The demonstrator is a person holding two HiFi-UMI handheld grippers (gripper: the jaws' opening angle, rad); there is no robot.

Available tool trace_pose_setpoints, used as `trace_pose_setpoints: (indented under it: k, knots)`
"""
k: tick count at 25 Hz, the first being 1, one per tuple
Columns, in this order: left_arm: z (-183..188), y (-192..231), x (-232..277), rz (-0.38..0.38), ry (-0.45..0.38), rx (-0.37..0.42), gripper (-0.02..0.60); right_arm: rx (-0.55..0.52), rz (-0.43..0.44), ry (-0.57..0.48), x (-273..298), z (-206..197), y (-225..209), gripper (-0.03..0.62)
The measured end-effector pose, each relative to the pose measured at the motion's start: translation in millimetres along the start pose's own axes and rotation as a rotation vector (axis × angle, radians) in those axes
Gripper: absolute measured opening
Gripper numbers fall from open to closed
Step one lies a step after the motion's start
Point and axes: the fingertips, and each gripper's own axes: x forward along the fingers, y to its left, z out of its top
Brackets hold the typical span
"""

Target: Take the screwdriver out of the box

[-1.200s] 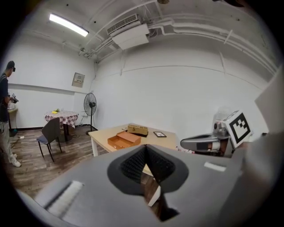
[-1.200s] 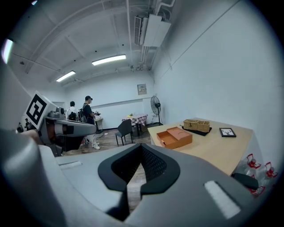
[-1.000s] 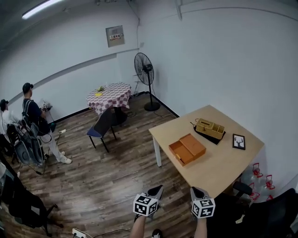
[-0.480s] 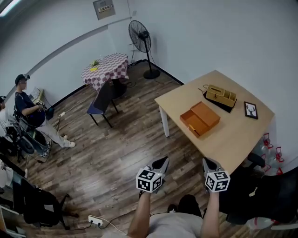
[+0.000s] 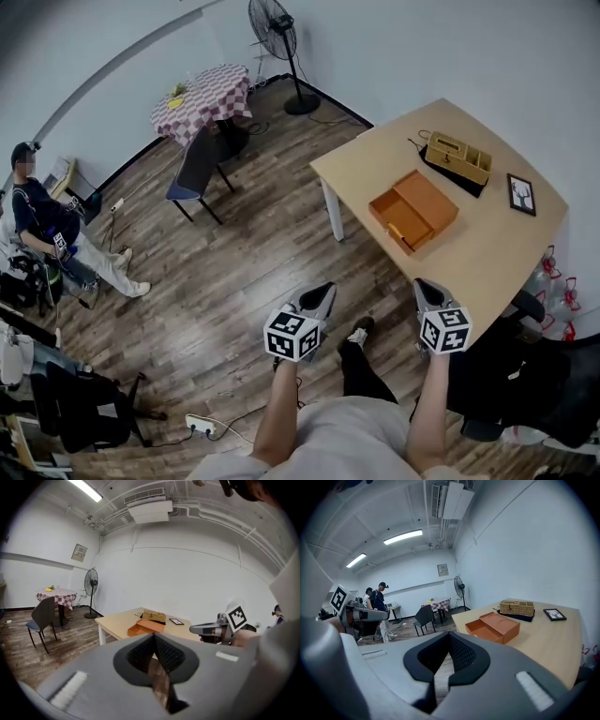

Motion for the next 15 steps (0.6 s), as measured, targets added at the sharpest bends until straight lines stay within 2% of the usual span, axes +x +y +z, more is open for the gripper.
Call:
trace_pose_setpoints:
  k: [5, 8, 10, 15]
  knots:
    - [24.5, 36.7, 48.2, -0.015, 0.028, 0.033, 0.054, 0.048, -0.007, 0.019, 58.5, 10.6, -27.2, 0.000]
    - [42.3, 52.0, 89.8, -0.085, 0.014, 0.006, 0.054, 0.060, -0.022, 0.035, 93.7, 25.8, -52.3, -0.001]
    - [47.4, 60.6, 119.2, -0.124, 0.037, -0.002, 0.054, 0.054, -0.033, 0.064, 114.5, 32.0, -70.6, 0.000]
    - [61.2, 79.5, 190.1, -0.163, 0.154, 0.115, 0.054, 0.038, -0.024, 0.181, 163.8, 28.1, -112.9, 0.000]
